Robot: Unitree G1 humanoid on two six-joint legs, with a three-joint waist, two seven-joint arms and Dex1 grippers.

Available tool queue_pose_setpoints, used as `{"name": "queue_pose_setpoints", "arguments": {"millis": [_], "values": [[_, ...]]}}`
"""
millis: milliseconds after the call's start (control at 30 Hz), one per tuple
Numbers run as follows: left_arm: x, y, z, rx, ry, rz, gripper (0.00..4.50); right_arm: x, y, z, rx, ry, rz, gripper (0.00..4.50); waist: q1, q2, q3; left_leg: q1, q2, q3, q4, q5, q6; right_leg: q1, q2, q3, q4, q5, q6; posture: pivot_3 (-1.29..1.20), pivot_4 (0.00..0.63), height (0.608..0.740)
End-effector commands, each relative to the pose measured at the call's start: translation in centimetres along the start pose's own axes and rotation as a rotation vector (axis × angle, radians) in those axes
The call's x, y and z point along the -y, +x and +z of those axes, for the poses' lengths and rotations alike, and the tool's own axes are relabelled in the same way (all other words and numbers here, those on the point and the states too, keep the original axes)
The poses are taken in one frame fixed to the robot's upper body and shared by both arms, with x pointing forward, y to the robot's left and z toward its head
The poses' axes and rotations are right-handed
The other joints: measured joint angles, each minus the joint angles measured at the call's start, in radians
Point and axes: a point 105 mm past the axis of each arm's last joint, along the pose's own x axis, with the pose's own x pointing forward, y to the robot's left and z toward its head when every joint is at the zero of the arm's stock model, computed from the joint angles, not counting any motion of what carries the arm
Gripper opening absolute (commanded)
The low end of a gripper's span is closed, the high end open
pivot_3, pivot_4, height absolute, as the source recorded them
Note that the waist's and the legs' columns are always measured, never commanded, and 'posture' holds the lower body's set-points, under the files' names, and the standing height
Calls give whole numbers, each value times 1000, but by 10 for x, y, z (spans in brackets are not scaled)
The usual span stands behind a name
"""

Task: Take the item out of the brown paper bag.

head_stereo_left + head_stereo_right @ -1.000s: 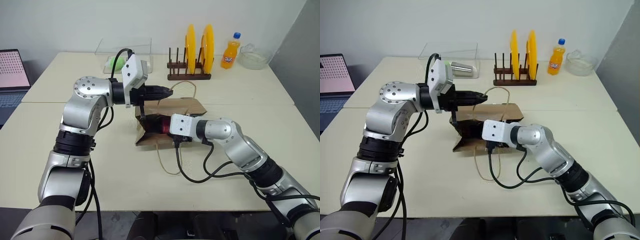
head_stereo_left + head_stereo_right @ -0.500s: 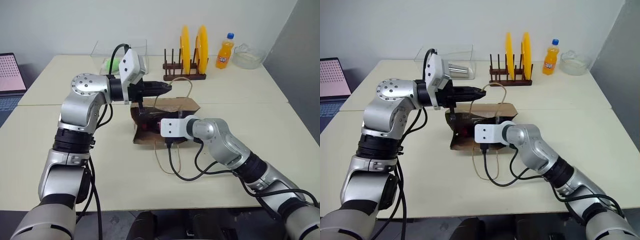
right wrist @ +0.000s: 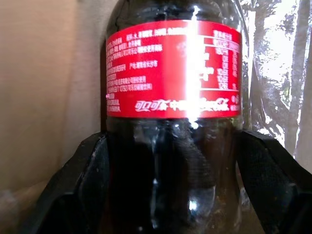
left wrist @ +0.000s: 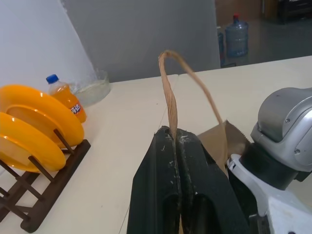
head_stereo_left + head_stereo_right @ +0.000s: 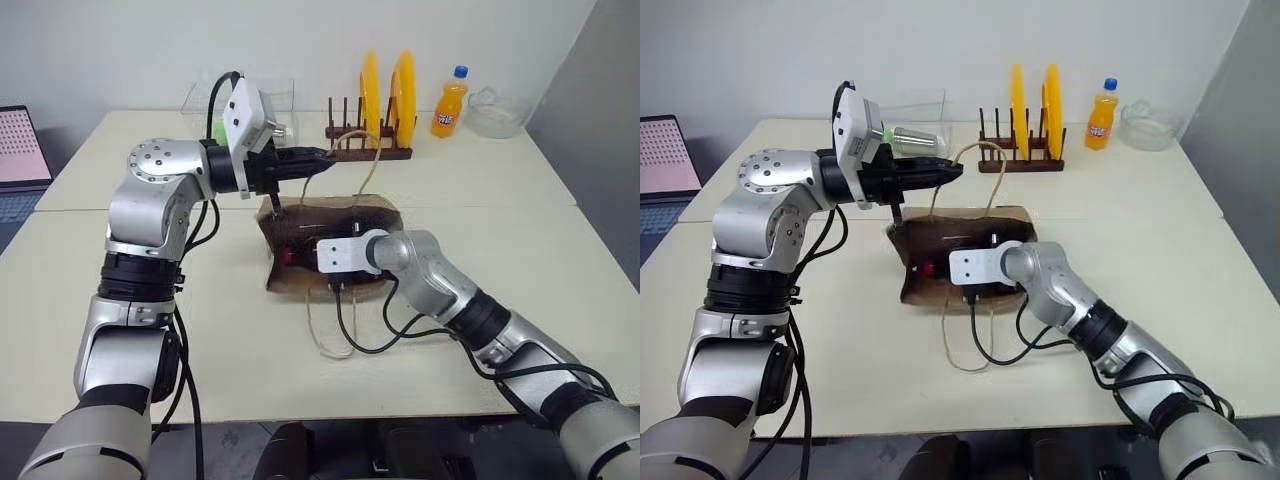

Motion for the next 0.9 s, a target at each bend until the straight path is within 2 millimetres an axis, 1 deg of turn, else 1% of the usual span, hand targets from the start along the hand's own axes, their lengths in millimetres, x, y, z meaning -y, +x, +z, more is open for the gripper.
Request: {"name": "queue_pose_setpoints", "arguments": {"millis": [33, 67, 200, 233, 300, 400, 500, 567, 633, 767, 900], "values": [[-4, -2, 18, 49, 40, 15, 0, 0, 6, -1, -18, -21, 14, 3858, 0, 0, 0, 1, 0, 0, 0, 0, 0, 0, 0, 0, 0, 0, 0, 0, 150, 740], [-4, -2, 17, 48, 42, 14, 0, 0, 7, -1, -15, -19, 17, 3858, 0, 0, 0, 2, 0, 0, 0, 0, 1, 2, 0, 0, 0, 0, 0, 0, 150, 740], [-4, -3, 16, 40, 47, 13, 0, -1, 7, 2, 10, -27, 22, 3109, -1, 0, 0, 4, 0, 0, -1, -1, 1, 3, 0, 0, 0, 0, 0, 0, 150, 740], [-4, -3, 16, 35, 49, 14, 0, -1, 6, 3, 17, -28, 21, 3004, -1, 0, 0, 4, 0, 0, -1, -1, 1, 3, 0, 0, 0, 0, 0, 0, 150, 740], [-4, -4, 14, 29, 53, 14, 0, 0, 4, 6, 34, -33, 14, 3003, -1, 0, 0, 4, 0, 0, -1, -1, 1, 3, 0, 0, 0, 0, 0, 0, 150, 740], [-3, -3, 12, 23, 56, 14, 0, 8, -2, 13, 71, -40, -13, 3003, -1, 0, 0, 4, 0, 0, -1, 0, 1, 3, 0, 0, 0, 0, 0, 0, 150, 740], [-2, -2, 8, 7, 66, 15, 0, 21, -20, 30, 154, -36, -43, 3003, 0, 0, 0, 4, 0, 0, -1, 0, 0, 3, 0, 0, 0, 0, 0, 0, 150, 740], [-3, -2, 5, -6, 74, 18, 0, 25, -38, 39, 207, -32, -41, 3003, 0, 0, 0, 2, 0, 0, -1, 0, 0, 2, 0, 0, 0, 0, 0, 0, 150, 740], [-3, -1, 2, -12, 77, 20, 0, 25, -51, 43, 241, -25, -25, 3003, 0, 0, 0, 2, 0, 0, -1, 0, 0, 1, 0, 0, 0, 0, 0, 0, 150, 740], [-4, 0, -2, -23, 83, 20, 0, 27, -72, 52, 305, 0, -15, 3003, 1, 0, 0, 2, 0, 0, -1, -1, 1, 1, 0, 0, -1, 0, 0, 0, 150, 740], [-4, 2, -4, -28, 85, 17, 0, 32, -89, 53, 341, 20, -23, 3003, 1, 0, 0, 2, 0, -1, -1, -1, 1, 1, 0, 0, -1, 0, 0, 0, 150, 740]]}}
